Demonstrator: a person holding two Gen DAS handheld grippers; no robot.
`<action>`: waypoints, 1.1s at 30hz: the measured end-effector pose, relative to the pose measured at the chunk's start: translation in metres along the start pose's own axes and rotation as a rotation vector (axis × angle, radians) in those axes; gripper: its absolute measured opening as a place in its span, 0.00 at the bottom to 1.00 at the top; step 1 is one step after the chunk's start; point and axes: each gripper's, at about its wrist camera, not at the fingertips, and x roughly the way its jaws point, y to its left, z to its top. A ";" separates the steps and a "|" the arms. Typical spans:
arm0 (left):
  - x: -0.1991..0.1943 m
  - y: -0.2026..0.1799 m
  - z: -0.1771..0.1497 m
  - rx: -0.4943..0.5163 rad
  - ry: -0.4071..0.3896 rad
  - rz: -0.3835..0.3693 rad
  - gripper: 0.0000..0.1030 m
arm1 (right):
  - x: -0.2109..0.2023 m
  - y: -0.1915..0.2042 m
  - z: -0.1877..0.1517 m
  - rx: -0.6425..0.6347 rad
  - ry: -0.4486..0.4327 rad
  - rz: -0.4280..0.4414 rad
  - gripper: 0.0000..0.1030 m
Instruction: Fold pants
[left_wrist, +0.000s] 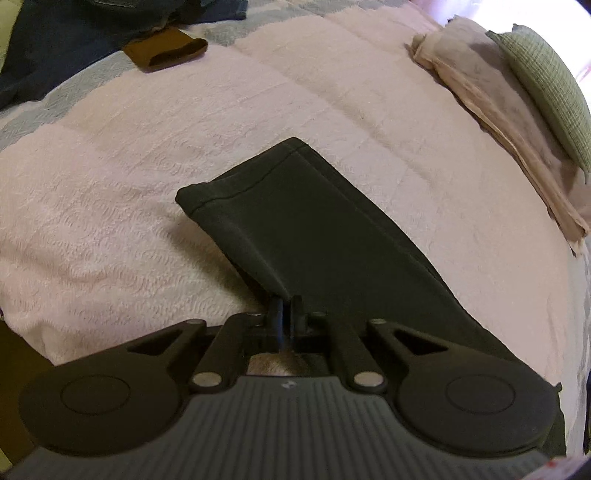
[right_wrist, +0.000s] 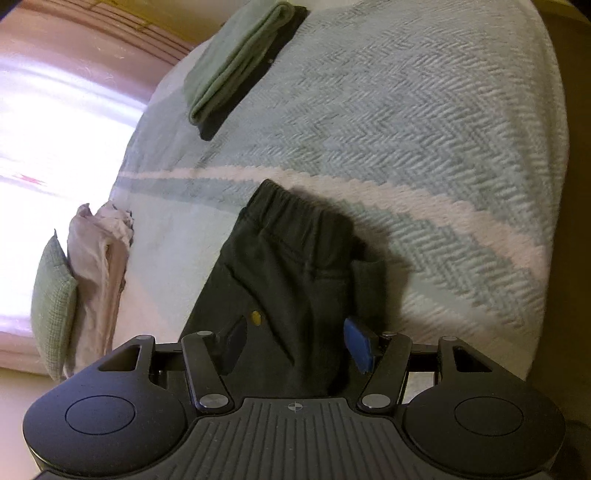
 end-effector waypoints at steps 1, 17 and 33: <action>0.002 0.000 0.001 0.000 0.011 -0.001 0.01 | 0.004 0.000 -0.002 0.003 0.013 -0.034 0.55; -0.034 -0.088 0.106 0.169 -0.121 -0.212 0.01 | 0.007 0.186 0.038 -0.412 -0.046 0.071 0.02; 0.032 -0.090 0.135 0.185 -0.122 0.030 0.28 | 0.030 0.161 0.024 -0.524 -0.140 -0.062 0.58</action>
